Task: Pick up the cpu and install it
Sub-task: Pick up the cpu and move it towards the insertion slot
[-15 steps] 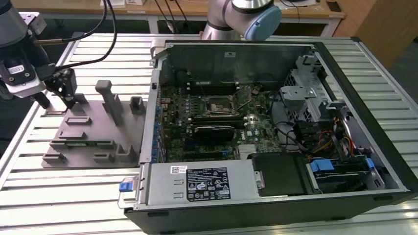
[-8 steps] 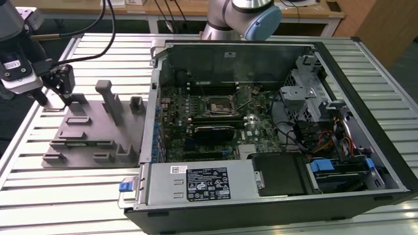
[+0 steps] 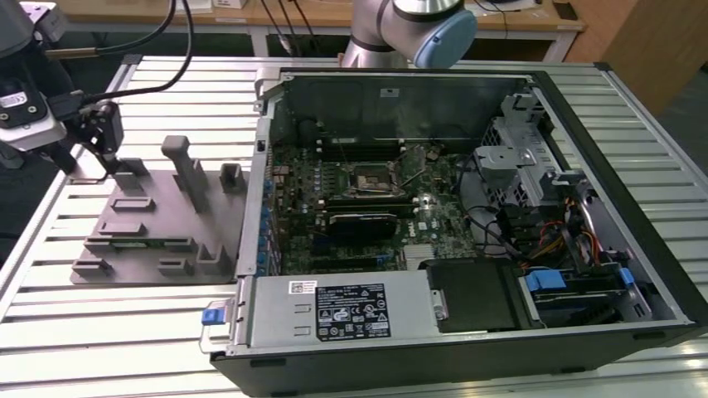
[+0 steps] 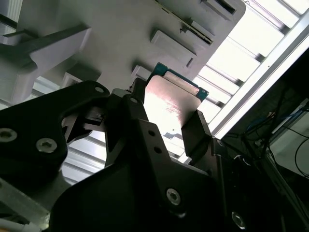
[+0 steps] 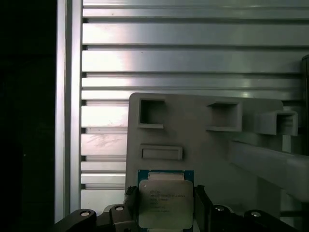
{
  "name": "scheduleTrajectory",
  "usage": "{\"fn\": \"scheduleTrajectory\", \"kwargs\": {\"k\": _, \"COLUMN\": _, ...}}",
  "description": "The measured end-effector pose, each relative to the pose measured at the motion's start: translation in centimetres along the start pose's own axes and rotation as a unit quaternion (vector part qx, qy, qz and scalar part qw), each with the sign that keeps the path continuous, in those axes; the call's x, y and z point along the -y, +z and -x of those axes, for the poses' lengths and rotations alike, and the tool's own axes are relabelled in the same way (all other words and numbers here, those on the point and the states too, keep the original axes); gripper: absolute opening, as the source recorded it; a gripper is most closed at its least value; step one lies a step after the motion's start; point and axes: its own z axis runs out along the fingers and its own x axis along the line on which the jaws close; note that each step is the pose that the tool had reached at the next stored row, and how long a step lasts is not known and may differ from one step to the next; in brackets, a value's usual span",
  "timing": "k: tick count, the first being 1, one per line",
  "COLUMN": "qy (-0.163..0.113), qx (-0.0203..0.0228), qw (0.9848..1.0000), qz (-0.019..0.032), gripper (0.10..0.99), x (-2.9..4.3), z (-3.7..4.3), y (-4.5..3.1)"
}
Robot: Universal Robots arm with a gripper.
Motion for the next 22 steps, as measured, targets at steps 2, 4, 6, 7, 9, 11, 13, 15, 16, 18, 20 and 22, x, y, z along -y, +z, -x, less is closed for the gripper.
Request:
{"fn": "scheduleTrajectory", "kwargs": {"k": 2, "qy": 0.000, "qx": 0.0000, "qw": 1.0000, "qz": 0.0000, "gripper": 0.545, "x": -0.01, "z": 0.00, "y": -0.28}}
{"fn": "scheduleTrajectory", "kwargs": {"k": 4, "qy": 0.000, "qx": 0.0001, "qw": 1.0000, "qz": 0.0000, "gripper": 0.545, "x": -0.02, "z": 0.01, "y": -0.57}}
{"fn": "scheduleTrajectory", "kwargs": {"k": 6, "qy": 0.000, "qx": 0.0002, "qw": 1.0000, "qz": 0.0000, "gripper": 0.545, "x": -0.03, "z": 0.01, "y": -0.86}}
{"fn": "scheduleTrajectory", "kwargs": {"k": 7, "qy": 0.000, "qx": 0.0002, "qw": 1.0000, "qz": 0.0000, "gripper": 0.545, "x": -0.03, "z": 0.01, "y": -1.02}}
{"fn": "scheduleTrajectory", "kwargs": {"k": 9, "qy": 0.000, "qx": 0.0003, "qw": 1.0000, "qz": 0.0000, "gripper": 0.545, "x": -0.04, "z": 0.01, "y": -1.32}}
{"fn": "scheduleTrajectory", "kwargs": {"k": 11, "qy": 0.000, "qx": 0.0004, "qw": 1.0000, "qz": 0.0000, "gripper": 0.545, "x": -0.05, "z": 0.01, "y": -1.62}}
{"fn": "scheduleTrajectory", "kwargs": {"k": 13, "qy": 0.000, "qx": 0.0005, "qw": 1.0000, "qz": 0.0000, "gripper": 0.545, "x": -0.06, "z": 0.02, "y": -1.94}}
{"fn": "scheduleTrajectory", "kwargs": {"k": 15, "qy": 0.000, "qx": 0.0006, "qw": 1.0000, "qz": 0.0000, "gripper": 0.545, "x": -0.07, "z": 0.02, "y": -2.25}}
{"fn": "scheduleTrajectory", "kwargs": {"k": 16, "qy": 0.000, "qx": 0.0007, "qw": 1.0000, "qz": 0.0000, "gripper": 0.545, "x": -0.08, "z": 0.02, "y": -2.40}}
{"fn": "scheduleTrajectory", "kwargs": {"k": 18, "qy": 0.000, "qx": 0.0008, "qw": 1.0000, "qz": 0.0000, "gripper": 0.545, "x": -0.09, "z": 0.02, "y": -2.72}}
{"fn": "scheduleTrajectory", "kwargs": {"k": 20, "qy": 0.000, "qx": 0.0010, "qw": 1.0000, "qz": 0.0000, "gripper": 0.545, "x": -0.10, "z": 0.02, "y": -3.02}}
{"fn": "scheduleTrajectory", "kwargs": {"k": 22, "qy": 0.000, "qx": 0.0011, "qw": 1.0000, "qz": 0.0000, "gripper": 0.545, "x": -0.11, "z": 0.03, "y": -3.34}}
